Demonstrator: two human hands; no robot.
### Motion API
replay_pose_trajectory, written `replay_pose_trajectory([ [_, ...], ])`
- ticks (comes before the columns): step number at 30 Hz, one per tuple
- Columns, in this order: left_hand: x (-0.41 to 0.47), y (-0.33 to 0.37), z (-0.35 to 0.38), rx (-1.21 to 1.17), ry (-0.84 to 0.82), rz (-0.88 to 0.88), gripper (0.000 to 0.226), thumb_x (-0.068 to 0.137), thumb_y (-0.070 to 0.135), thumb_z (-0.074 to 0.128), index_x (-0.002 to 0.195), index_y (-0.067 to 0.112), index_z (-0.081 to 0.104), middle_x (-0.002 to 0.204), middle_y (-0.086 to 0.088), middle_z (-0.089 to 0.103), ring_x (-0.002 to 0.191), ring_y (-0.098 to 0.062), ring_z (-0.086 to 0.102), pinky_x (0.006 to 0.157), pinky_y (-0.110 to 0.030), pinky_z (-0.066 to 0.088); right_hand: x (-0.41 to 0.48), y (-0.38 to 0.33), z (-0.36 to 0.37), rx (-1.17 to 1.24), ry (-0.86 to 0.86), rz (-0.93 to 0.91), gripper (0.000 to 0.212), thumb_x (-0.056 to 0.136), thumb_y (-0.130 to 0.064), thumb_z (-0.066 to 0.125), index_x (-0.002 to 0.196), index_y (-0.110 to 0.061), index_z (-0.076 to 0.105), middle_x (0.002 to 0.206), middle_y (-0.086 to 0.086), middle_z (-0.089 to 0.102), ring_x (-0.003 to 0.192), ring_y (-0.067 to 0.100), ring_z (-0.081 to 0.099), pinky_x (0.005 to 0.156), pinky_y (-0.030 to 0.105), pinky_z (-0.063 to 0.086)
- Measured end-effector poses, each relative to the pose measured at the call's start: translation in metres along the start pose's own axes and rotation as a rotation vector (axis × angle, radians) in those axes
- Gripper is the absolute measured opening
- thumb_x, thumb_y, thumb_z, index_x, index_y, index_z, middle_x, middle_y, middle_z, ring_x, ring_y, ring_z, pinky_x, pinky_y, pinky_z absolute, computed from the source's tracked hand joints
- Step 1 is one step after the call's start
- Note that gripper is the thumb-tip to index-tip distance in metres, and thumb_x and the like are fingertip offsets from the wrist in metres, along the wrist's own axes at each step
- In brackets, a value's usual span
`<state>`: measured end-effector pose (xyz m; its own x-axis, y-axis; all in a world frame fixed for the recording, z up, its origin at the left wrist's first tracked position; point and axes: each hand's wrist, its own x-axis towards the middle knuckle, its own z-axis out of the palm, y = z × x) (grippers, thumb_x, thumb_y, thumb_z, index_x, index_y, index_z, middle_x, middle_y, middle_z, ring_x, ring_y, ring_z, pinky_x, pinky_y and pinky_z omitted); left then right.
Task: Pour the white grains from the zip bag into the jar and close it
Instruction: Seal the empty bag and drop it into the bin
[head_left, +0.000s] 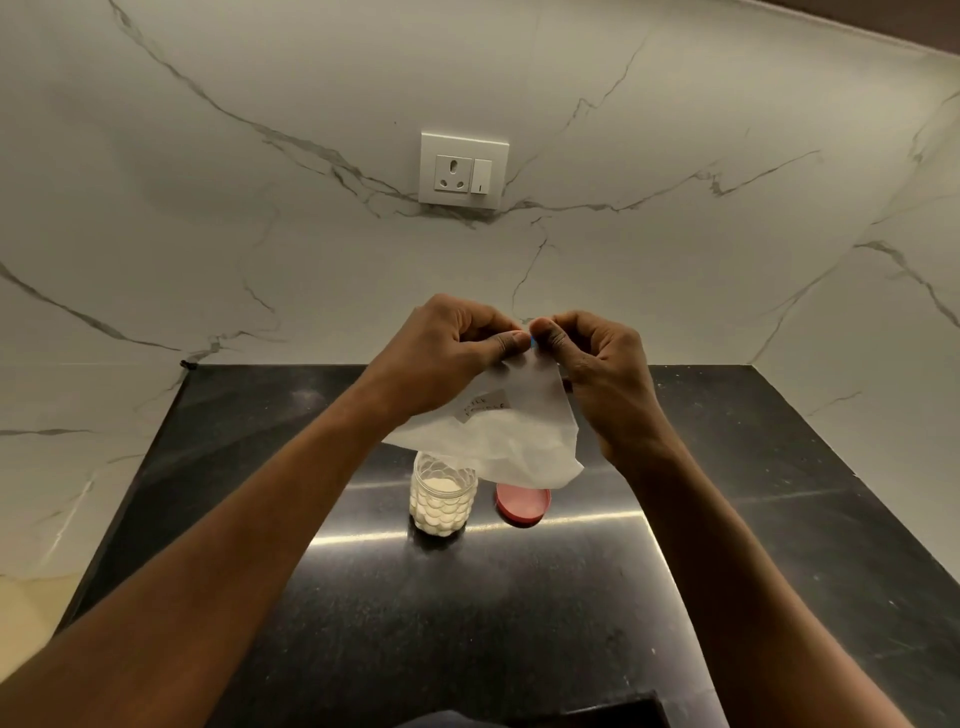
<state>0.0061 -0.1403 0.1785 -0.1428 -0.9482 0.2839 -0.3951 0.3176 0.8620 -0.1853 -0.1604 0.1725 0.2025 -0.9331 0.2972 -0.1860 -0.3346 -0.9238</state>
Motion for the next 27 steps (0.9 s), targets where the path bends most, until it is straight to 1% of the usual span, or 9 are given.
replay_pose_trajectory([
  [2, 0.003, 0.003, -0.004, 0.034, 0.001, -0.025, 0.018, 0.099, 0.029, 0.071, 0.106, 0.017, 0.082, 0.088, 0.000, 0.081, 0.082, -0.019, 0.076, 0.073, -0.026, 0.060, 0.001, -0.004, -0.002, 0.010, 0.039, 0.006, 0.018, 0.103, -0.023, 0.061, 0.099, -0.010, 0.072, 0.092, 0.017, 0.071, 0.080, 0.033, 0.068, 0.077, 0.050, 0.061],
  [3, 0.004, 0.004, -0.008, 0.042, 0.000, -0.034, 0.016, 0.099, 0.029, 0.071, 0.105, 0.018, 0.082, 0.088, 0.000, 0.081, 0.081, -0.018, 0.076, 0.074, -0.027, 0.060, 0.003, -0.006, -0.004, 0.028, 0.057, 0.017, 0.018, 0.103, -0.024, 0.062, 0.098, -0.010, 0.072, 0.088, 0.014, 0.068, 0.077, 0.028, 0.066, 0.075, 0.049, 0.061],
  [6, 0.005, 0.004, -0.017, 0.047, -0.022, -0.054, 0.014, 0.098, 0.028, 0.073, 0.106, 0.021, 0.082, 0.090, 0.001, 0.082, 0.086, -0.018, 0.076, 0.079, -0.028, 0.060, 0.007, -0.009, -0.013, 0.055, 0.099, 0.034, 0.018, 0.103, -0.027, 0.062, 0.095, -0.013, 0.071, 0.081, 0.005, 0.066, 0.075, 0.020, 0.064, 0.069, 0.044, 0.061],
  [9, 0.004, 0.002, -0.026, 0.014, -0.038, -0.075, 0.010, 0.096, 0.027, 0.074, 0.102, 0.025, 0.082, 0.089, 0.004, 0.083, 0.082, -0.010, 0.077, 0.075, -0.019, 0.061, 0.011, -0.009, -0.022, 0.051, 0.124, 0.031, 0.018, 0.103, -0.028, 0.062, 0.091, -0.019, 0.071, 0.082, 0.003, 0.066, 0.076, 0.016, 0.064, 0.064, 0.036, 0.060],
  [12, 0.003, 0.000, -0.034, -0.007, -0.055, -0.085, 0.008, 0.096, 0.026, 0.074, 0.099, 0.027, 0.081, 0.090, 0.010, 0.082, 0.078, -0.006, 0.078, 0.069, -0.013, 0.059, 0.014, -0.006, -0.029, 0.089, 0.135, 0.042, 0.019, 0.104, -0.028, 0.062, 0.089, -0.019, 0.071, 0.079, 0.000, 0.066, 0.070, 0.007, 0.066, 0.059, 0.029, 0.060],
  [19, -0.002, -0.006, -0.049, 0.010, -0.042, -0.076, 0.009, 0.094, 0.025, 0.075, 0.097, 0.031, 0.080, 0.091, 0.015, 0.082, 0.086, -0.001, 0.077, 0.075, -0.008, 0.055, 0.020, 0.000, -0.042, 0.132, 0.151, 0.053, 0.025, 0.103, -0.032, 0.062, 0.086, -0.016, 0.070, 0.077, -0.003, 0.067, 0.072, 0.007, 0.070, 0.061, 0.027, 0.059],
  [21, -0.002, -0.009, -0.052, 0.023, -0.041, -0.085, 0.009, 0.094, 0.026, 0.074, 0.097, 0.033, 0.080, 0.093, 0.014, 0.082, 0.089, -0.002, 0.076, 0.079, -0.010, 0.057, 0.022, 0.001, -0.046, 0.143, 0.154, 0.055, 0.025, 0.103, -0.032, 0.062, 0.086, -0.015, 0.070, 0.077, -0.004, 0.068, 0.073, 0.008, 0.071, 0.061, 0.026, 0.059],
  [24, -0.004, -0.012, -0.054, 0.020, -0.037, -0.098, 0.011, 0.094, 0.024, 0.074, 0.102, 0.028, 0.080, 0.094, 0.010, 0.082, 0.092, -0.007, 0.077, 0.083, -0.016, 0.059, 0.023, 0.003, -0.052, 0.171, 0.157, 0.062, 0.025, 0.103, -0.032, 0.063, 0.088, -0.013, 0.070, 0.073, -0.009, 0.069, 0.073, 0.006, 0.071, 0.061, 0.026, 0.058],
  [27, -0.006, -0.012, -0.053, -0.005, -0.008, -0.076, 0.011, 0.096, 0.023, 0.073, 0.103, 0.027, 0.079, 0.093, 0.009, 0.083, 0.091, -0.006, 0.077, 0.080, -0.014, 0.058, 0.023, 0.004, -0.053, 0.263, 0.141, 0.131, 0.025, 0.099, -0.034, 0.067, 0.085, -0.015, 0.071, 0.073, -0.006, 0.071, 0.073, 0.009, 0.072, 0.060, 0.030, 0.061],
])
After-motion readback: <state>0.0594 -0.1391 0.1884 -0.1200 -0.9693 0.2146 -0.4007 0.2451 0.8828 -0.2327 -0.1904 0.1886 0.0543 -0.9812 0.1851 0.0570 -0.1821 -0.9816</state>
